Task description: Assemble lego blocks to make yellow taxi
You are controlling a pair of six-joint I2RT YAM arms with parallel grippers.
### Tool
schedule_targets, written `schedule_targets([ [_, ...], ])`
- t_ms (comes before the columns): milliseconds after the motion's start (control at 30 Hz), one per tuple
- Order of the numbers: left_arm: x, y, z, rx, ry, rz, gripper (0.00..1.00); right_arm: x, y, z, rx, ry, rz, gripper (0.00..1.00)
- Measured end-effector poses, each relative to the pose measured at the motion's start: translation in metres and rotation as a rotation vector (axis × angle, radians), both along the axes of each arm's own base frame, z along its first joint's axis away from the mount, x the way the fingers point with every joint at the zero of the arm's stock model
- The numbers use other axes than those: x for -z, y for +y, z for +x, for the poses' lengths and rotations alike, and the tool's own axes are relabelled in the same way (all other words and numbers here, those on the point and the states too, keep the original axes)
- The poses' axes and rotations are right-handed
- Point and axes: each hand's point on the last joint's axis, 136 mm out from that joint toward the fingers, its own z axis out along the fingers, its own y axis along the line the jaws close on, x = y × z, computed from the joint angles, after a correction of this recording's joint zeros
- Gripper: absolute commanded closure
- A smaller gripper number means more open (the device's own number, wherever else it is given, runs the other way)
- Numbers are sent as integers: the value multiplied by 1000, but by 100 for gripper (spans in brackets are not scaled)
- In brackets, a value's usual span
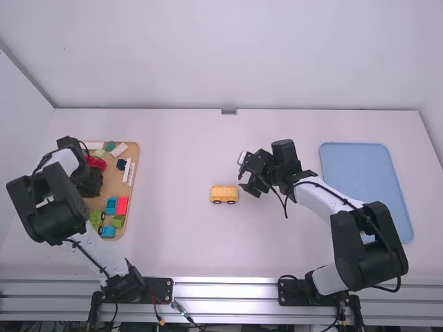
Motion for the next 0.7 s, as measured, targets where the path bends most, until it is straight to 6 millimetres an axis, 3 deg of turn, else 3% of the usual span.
schedule_targets([
  [133, -4, 2, 3, 56, 0, 8, 98, -1, 0, 1, -2, -6, 2, 1],
  [467, -40, 7, 31, 236, -50, 75, 98, -26, 9, 23, 113, -24, 142, 1],
  [533, -52, 4, 41, 278, -89, 110, 98, -28, 10, 25, 133, -15, 164, 1],
  [633, -94, -18, 63, 404, -207, 211, 98, -36, 13, 29, 170, 0, 217, 1],
  [700, -110, -30, 71, 461, -255, 252, 98, -39, 14, 31, 186, 1, 239, 1],
])
